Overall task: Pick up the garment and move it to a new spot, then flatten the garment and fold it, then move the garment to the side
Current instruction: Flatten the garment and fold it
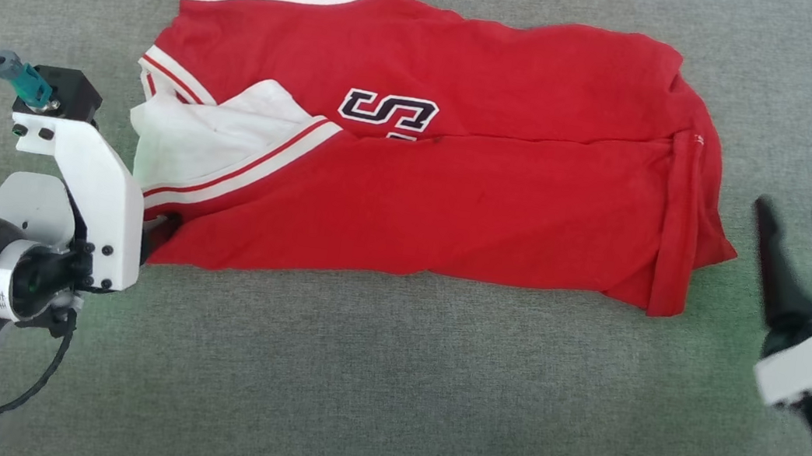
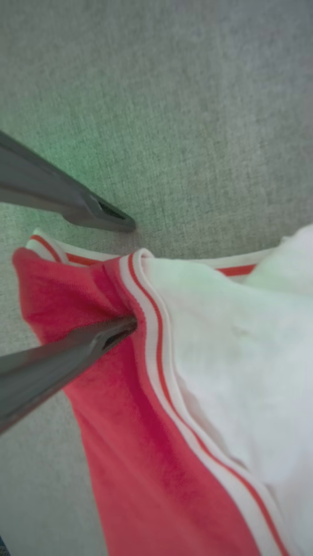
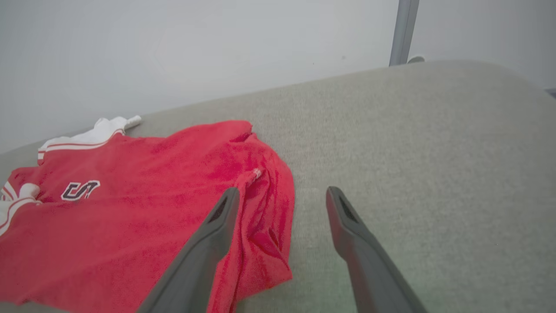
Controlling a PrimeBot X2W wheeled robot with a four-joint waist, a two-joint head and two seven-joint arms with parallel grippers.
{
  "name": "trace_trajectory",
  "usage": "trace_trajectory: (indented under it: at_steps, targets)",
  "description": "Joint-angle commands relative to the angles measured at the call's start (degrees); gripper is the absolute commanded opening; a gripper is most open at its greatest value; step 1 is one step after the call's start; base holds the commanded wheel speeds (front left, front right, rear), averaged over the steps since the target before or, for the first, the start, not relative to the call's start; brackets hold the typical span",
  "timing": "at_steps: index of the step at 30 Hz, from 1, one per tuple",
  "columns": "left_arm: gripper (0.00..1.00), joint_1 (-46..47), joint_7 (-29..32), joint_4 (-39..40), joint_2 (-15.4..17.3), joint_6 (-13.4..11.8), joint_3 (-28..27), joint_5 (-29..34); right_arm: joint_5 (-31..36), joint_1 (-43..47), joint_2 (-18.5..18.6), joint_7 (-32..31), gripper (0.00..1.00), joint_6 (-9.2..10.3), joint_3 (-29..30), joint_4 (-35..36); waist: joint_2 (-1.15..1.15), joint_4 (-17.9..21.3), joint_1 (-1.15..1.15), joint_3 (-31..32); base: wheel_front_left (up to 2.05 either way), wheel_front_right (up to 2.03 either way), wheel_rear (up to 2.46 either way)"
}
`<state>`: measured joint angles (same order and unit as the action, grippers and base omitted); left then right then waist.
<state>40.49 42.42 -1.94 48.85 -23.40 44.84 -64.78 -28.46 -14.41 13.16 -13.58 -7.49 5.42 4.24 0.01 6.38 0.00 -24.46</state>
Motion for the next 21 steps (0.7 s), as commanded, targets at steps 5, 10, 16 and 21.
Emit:
trace_trajectory:
  at_steps: [5,10,16,21]
  targets:
    - [0.00,-3.1,1.9,-5.9,-3.5,1.5,2.4,-2.2,-1.6,3.2,-1.4,-7.0,1.00,0.00,-1.1,0.1,-0.01,0.8,0.00,0.0,0.00,0.00,0.00]
    - [0.00,-2.7,1.7,-7.7,-5.8,3.5,3.6,-2.5,-3.6,4.1,-1.2,-15.5,1.00,0.00,-1.8,-0.1,-0.01,0.1,0.00,0.1,0.00,0.00,0.00]
    - [0.00,-1.7,1.2,-8.8,-7.9,5.0,4.2,-2.0,-4.1,2.3,-0.6,-25.1,1.00,0.00,-2.6,-0.4,-0.01,-2.0,0.00,-0.3,0.00,0.00,0.00]
    - [0.00,-1.0,0.8,-9.5,-9.4,6.1,4.4,-1.9,-3.6,-0.8,-0.1,-30.4,1.00,0.00,-3.9,-2.8,-0.01,-3.6,0.00,-0.9,0.00,0.00,0.00]
